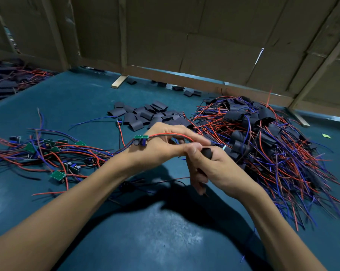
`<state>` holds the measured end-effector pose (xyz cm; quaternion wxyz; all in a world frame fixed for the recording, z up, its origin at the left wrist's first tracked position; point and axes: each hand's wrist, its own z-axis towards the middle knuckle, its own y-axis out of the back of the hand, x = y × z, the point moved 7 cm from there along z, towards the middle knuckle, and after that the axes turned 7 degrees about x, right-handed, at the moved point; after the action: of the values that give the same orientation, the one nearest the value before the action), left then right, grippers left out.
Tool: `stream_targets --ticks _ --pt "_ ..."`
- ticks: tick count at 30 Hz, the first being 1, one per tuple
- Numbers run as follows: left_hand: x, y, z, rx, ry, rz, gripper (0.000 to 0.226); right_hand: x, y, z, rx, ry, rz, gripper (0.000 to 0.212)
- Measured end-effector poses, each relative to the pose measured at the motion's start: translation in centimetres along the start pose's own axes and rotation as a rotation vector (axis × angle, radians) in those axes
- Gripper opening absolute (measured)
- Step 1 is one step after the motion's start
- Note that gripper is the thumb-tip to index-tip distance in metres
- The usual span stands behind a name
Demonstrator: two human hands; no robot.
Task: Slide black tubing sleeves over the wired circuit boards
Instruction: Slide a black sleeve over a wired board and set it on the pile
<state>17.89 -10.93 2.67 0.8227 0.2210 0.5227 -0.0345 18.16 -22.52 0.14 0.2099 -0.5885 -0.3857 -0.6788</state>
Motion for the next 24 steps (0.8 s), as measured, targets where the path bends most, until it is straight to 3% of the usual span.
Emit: stream_targets --ticks 5,8,12,14,18,21,24 --pt "3.4 -0.8 -0.5 0.048 0.432 -0.679 0.054 -0.1 -0.9 0.2 0.031 -0.016 0.249 0.053" --pt "3.4 0.2 -0.8 -0.007 0.417 -0.991 0.059 -0.5 -0.3 0.3 -0.018 -0.037 0.411 0.052" --pt "3.7 2.3 -0.6 -0.271 0.305 -1.271 0.036 -0.9 1.1 0.1 -0.069 -0.052 0.46 0.052" --pt "3.8 3.2 -0.5 -0.38 0.249 -1.209 0.026 -1.1 1.2 0.1 -0.058 -0.064 0.425 0.051" --pt "2.8 4.1 -0.3 -0.453 0.188 -0.811 0.026 -0.7 1.4 0.0 -0.049 -0.054 0.269 0.053" --pt "1.7 4.2 -0.2 -0.443 0.147 -0.659 0.028 -0.3 1.4 -0.1 -0.038 -0.037 0.113 0.053" --pt "0.5 3.4 -0.2 -0.33 0.067 -0.519 0.033 -0.3 1.6 -0.4 0.03 -0.064 -0.021 0.049"
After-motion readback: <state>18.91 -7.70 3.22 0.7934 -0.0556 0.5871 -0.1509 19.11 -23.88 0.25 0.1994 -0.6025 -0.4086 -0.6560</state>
